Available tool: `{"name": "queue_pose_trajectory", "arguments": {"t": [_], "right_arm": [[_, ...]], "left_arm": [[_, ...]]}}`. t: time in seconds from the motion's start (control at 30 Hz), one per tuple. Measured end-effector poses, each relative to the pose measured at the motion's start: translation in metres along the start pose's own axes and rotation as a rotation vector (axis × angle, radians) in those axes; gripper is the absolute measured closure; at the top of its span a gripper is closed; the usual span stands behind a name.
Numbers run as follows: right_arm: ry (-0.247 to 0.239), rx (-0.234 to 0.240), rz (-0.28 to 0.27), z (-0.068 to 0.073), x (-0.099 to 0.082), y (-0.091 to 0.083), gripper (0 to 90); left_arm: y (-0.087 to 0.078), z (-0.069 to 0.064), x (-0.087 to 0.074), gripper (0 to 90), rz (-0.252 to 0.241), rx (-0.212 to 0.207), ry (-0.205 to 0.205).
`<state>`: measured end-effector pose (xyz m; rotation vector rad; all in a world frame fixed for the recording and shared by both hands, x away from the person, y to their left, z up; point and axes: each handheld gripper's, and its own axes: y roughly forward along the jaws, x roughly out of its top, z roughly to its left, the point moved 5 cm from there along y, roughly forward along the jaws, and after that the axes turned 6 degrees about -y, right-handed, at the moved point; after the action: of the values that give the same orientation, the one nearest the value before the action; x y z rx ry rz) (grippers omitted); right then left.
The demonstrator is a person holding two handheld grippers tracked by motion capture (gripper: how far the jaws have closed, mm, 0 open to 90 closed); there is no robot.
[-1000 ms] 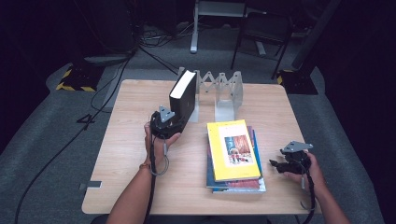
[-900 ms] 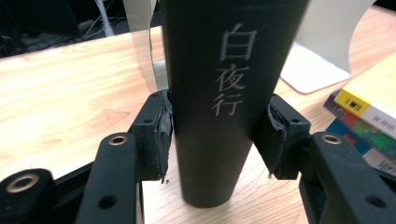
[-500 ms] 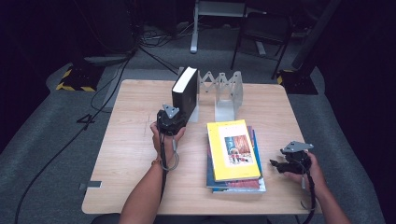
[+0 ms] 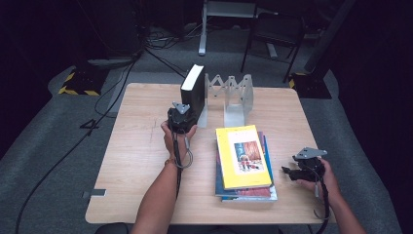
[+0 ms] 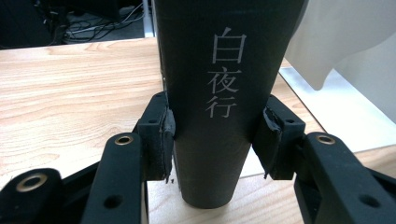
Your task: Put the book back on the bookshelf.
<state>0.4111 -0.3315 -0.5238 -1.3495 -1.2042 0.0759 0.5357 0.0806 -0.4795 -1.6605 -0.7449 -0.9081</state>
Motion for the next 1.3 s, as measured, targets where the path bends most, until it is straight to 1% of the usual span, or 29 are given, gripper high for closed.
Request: {"name": "queue_pose_trajectory", "arguments": {"t": [0.13, 0.2, 0.27, 0.3, 0.33, 0.37, 0.43, 0.47, 0.53, 0.6, 0.67, 0.7, 0.73, 0.77, 0.8, 0.83, 0.87, 0.9, 0.93, 1.0, 1.03, 1.07, 1.1, 1.13, 1.17, 1.2, 1.23, 1.27, 1.3], "right_arm": [[0.005, 0.0, 0.0, 0.0, 0.0, 0.0, 34.1], [-0.004, 0.0, 0.0, 0.0, 0.0, 0.0, 34.1], [-0.003, 0.001, -0.001, 0.0, 0.0, 0.0, 34.2], [0.001, 0.001, -0.002, 0.0, 0.0, 0.0, 34.1], [0.003, 0.0, -0.005, 0.0, 0.0, -0.001, 34.1], [0.003, 0.0, -0.005, 0.0, 0.0, -0.001, 34.1], [0.004, -0.001, -0.01, -0.001, 0.001, -0.002, 34.1], [0.006, 0.0, -0.012, -0.001, 0.001, -0.002, 34.2], [0.007, -0.006, -0.011, -0.001, 0.001, -0.002, 34.1], [0.001, -0.007, -0.015, -0.001, 0.002, -0.003, 34.1], [0.003, -0.002, -0.024, 0.0, 0.004, -0.006, 33.9], [0.005, -0.002, -0.03, 0.0, 0.004, -0.007, 33.9], [0.006, -0.001, -0.038, 0.0, 0.005, -0.009, 34.0], [0.014, 0.003, -0.046, -0.001, 0.006, -0.011, 34.0], [0.015, 0.002, -0.054, -0.002, 0.007, -0.013, 34.0], [0.019, 0.003, -0.065, -0.002, 0.008, -0.015, 34.0], [0.024, 0.008, -0.076, -0.002, 0.009, -0.018, 34.0], [0.024, 0.011, -0.088, -0.003, 0.01, -0.02, 33.9], [0.025, 0.014, -0.103, -0.003, 0.012, -0.024, 33.8], [0.024, 0.022, -0.123, -0.002, 0.015, -0.029, 33.9], [0.018, 0.025, -0.132, -0.001, 0.016, -0.032, 34.0], [0.002, 0.026, -0.141, 0.0, 0.019, -0.036, 34.5], [-0.01, 0.03, -0.151, 0.002, 0.02, -0.039, 34.6], [-0.01, 0.03, -0.151, 0.002, 0.02, -0.039, 34.6], [-0.015, 0.04, -0.16, 0.004, 0.022, -0.042, 34.4], [-0.021, 0.068, -0.175, 0.008, 0.026, -0.048, 34.6], [-0.023, 0.081, -0.178, 0.01, 0.028, -0.05, 35.1], [-0.023, 0.081, -0.178, 0.01, 0.028, -0.05, 35.1], [-0.051, 0.107, -0.2, 0.018, 0.033, -0.057, 36.2]], "left_arm": [[0.002, -0.001, 0.001, 51.8, 0.002, 0.009, -0.007], [0.003, -0.002, 0.002, 51.2, -0.002, 0.014, -0.021], [0.001, -0.003, 0.002, 50.1, -0.001, 0.007, -0.029], [-0.002, -0.003, 0.002, 47.6, -0.006, -0.003, -0.031], [-0.002, -0.003, 0.002, 49.3, -0.006, -0.003, -0.031], [-0.005, -0.003, 0.003, 49.3, -0.013, -0.015, -0.02], [-0.014, -0.002, 0.003, 48.1, -0.019, -0.028, 0.023], [-0.018, -0.002, 0.002, 47.5, -0.02, -0.043, 0.033], [-0.025, 0.002, 0.0, 46.1, -0.005, -0.051, 0.055], [-0.03, 0.005, -0.003, 44.0, 0.002, -0.068, 0.055], [-0.035, 0.008, -0.006, 42.5, 0.013, -0.088, 0.074], [-0.038, 0.008, -0.008, 41.9, 0.027, -0.093, 0.09], [-0.042, 0.008, -0.01, 39.8, 0.035, -0.112, 0.113], [-0.046, 0.008, -0.012, 39.0, 0.04, -0.117, 0.133], [-0.05, 0.008, -0.015, 38.8, 0.044, -0.134, 0.154], [-0.054, 0.007, -0.018, 38.1, 0.048, -0.161, 0.175], [-0.058, 0.006, -0.022, 37.9, 0.057, -0.182, 0.206], [-0.064, 0.004, -0.027, 37.7, 0.068, -0.225, 0.258], [-0.067, 0.002, -0.031, 37.7, 0.074, -0.256, 0.277], [-0.075, 0.001, -0.04, 35.0, 0.11, -0.305, 0.335], [-0.08, 0.0, -0.047, 32.1, 0.14, -0.332, 0.365], [-0.085, 0.0, -0.053, 31.1, 0.15, -0.345, 0.392], [-0.09, 0.0, -0.058, 30.7, 0.165, -0.355, 0.412], [-0.09, 0.0, -0.058, 29.1, 0.165, -0.355, 0.412], [-0.095, 0.001, -0.065, 29.1, 0.186, -0.377, 0.427], [-0.101, 0.003, -0.076, 27.9, 0.208, -0.395, 0.433], [-0.105, 0.005, -0.082, 27.0, 0.222, -0.411, 0.434], [-0.105, 0.005, -0.082, 25.8, 0.222, -0.411, 0.434], [-0.111, 0.007, -0.094, 24.5, 0.257, -0.442, 0.459]]}}
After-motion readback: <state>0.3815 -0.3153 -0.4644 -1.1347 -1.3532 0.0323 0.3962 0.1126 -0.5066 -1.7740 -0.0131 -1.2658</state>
